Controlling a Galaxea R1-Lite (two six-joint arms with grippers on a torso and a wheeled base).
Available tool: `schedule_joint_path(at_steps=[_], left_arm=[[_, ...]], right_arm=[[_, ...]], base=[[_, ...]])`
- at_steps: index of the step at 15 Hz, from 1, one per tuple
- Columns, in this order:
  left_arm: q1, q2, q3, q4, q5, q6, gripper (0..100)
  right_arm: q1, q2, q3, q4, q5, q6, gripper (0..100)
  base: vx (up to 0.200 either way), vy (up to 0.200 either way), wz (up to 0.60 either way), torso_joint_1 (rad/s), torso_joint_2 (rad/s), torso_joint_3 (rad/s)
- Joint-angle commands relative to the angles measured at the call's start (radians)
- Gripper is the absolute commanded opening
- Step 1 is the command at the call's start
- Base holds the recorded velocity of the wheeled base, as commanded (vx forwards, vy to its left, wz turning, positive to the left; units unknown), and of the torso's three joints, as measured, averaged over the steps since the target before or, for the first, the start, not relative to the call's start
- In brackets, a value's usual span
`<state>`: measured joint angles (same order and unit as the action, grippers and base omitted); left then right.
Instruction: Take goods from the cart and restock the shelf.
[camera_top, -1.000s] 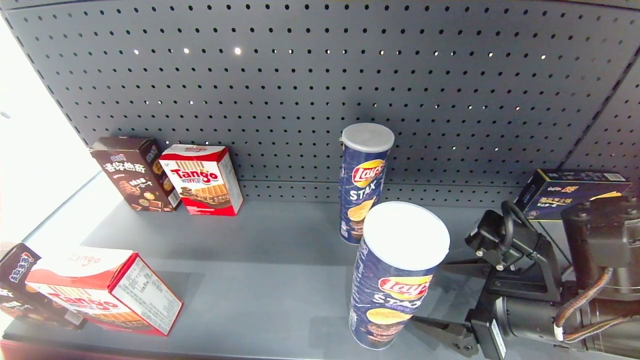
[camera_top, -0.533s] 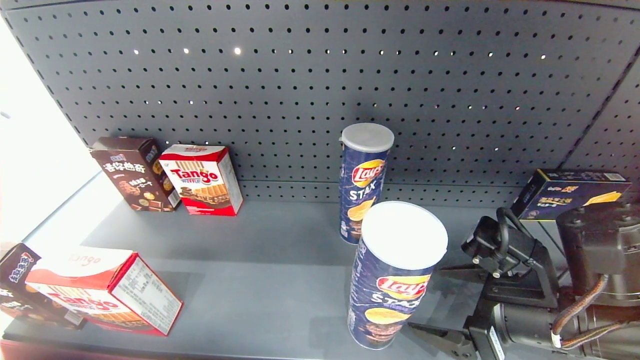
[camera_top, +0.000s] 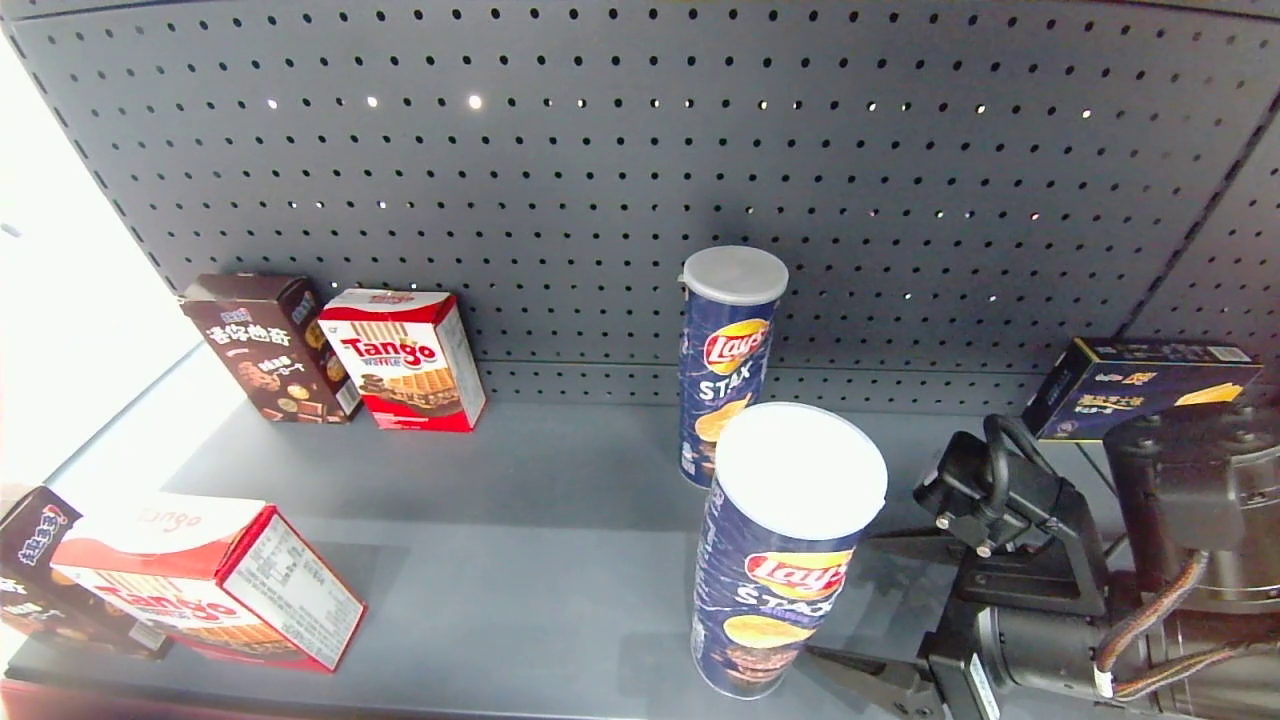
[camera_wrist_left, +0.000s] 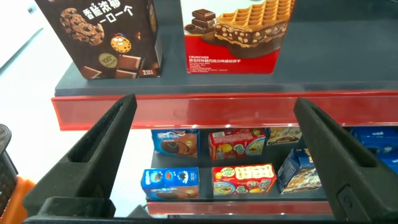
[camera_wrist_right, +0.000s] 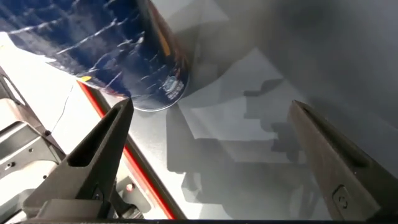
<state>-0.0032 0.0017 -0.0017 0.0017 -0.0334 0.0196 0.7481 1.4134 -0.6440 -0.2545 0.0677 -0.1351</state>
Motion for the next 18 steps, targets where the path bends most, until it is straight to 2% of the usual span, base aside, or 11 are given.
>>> schedule_joint_path(at_steps=[1, 18], left_arm=[[0.000, 0.001, 0.000, 0.000, 0.000, 0.002, 100], [0.000, 0.001, 0.000, 0.000, 0.000, 0.000, 100]], right_arm=[[0.004, 0.002, 0.004, 0.000, 0.000, -0.001, 100], [0.004, 0.035, -0.016, -0.028, 0.000, 0.000, 100]], base=[[0.000, 0.000, 0.00, 0.000, 0.00, 0.000], [0.000, 0.000, 0.00, 0.000, 0.00, 0.000]])
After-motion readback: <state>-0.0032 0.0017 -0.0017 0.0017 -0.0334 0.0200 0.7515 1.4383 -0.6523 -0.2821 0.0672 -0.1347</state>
